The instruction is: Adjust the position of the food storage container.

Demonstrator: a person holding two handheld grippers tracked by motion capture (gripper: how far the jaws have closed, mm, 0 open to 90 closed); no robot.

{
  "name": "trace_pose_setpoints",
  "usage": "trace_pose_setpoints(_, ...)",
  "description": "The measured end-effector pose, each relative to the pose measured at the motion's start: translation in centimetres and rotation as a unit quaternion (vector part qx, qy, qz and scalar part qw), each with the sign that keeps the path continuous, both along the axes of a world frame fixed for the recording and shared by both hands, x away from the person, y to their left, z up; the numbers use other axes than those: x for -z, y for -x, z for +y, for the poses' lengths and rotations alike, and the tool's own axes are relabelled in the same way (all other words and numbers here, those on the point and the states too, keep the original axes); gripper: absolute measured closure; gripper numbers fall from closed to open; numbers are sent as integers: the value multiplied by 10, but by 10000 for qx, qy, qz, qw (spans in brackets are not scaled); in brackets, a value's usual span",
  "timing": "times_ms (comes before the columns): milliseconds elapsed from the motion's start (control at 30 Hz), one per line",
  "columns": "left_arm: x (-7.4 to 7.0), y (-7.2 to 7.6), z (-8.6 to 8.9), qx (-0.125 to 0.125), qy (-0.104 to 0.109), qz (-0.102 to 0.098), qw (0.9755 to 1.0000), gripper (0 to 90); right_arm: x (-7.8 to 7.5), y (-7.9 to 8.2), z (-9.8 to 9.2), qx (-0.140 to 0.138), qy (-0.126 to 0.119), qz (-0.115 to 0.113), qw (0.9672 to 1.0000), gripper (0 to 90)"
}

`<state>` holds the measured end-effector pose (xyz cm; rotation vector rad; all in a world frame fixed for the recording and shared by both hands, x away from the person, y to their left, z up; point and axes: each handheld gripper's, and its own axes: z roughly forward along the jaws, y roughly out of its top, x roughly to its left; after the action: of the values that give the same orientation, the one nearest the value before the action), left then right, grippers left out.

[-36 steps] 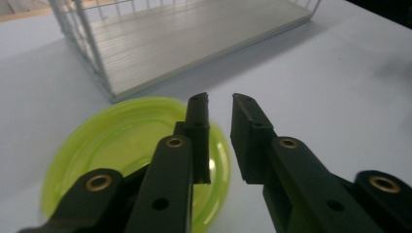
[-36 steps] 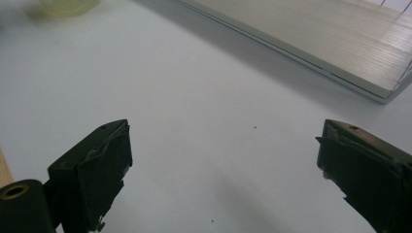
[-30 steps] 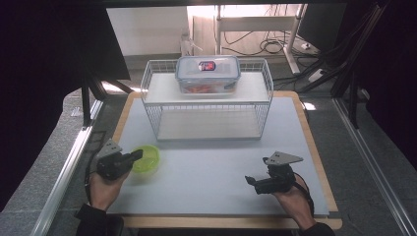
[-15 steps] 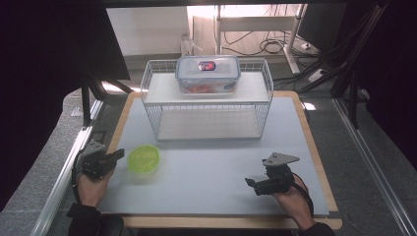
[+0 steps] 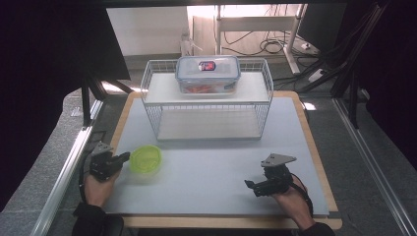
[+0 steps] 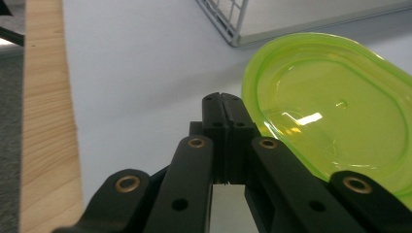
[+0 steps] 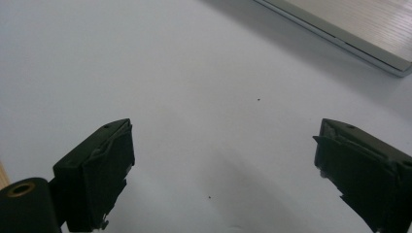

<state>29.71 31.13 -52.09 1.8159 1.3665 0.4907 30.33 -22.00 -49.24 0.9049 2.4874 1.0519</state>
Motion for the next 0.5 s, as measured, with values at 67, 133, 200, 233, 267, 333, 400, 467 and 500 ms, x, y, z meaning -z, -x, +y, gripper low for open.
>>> trace_pose_setpoints(67, 0, -1, -4, 44, -2, -6, 10000, 900, 0, 0, 1, -10, 31, 14, 10000, 72)
trace_pose_setpoints(133, 0, -2, -11, 118, 7, 10, 9999, 900, 1, 0, 1, -22, 53, 31, 10000, 72)
trace_pose_setpoints(200, -1, -3, -16, 166, 22, 14, 9999, 900, 2, 0, 2, -26, 78, 36, 10000, 72)
trace_pose_setpoints(233, -1, -4, -19, 209, 25, 23, 9998, 900, 2, 0, 2, -20, 83, 39, 10000, 72)
trace_pose_setpoints(267, -1, -5, -23, 243, 30, 23, 9997, 900, 2, 0, 2, -16, 79, 48, 10000, 72)
trace_pose_setpoints(333, -2, -6, -33, 324, 54, 35, 9995, 900, 2, 0, 1, -11, 78, 61, 10000, 72)
trace_pose_setpoints(400, -3, -6, -39, 409, 31, 31, 9992, 900, 2, 0, 1, -4, 88, 61, 9999, 72)
trace_pose_setpoints(467, -3, -5, -47, 487, 62, 46, 9988, 900, 3, -1, 1, -5, 85, 65, 9999, 72)
trace_pose_setpoints(500, -4, -4, -51, 535, 96, 77, 9985, 900, 3, -1, 1, -5, 86, 68, 9999, 72)
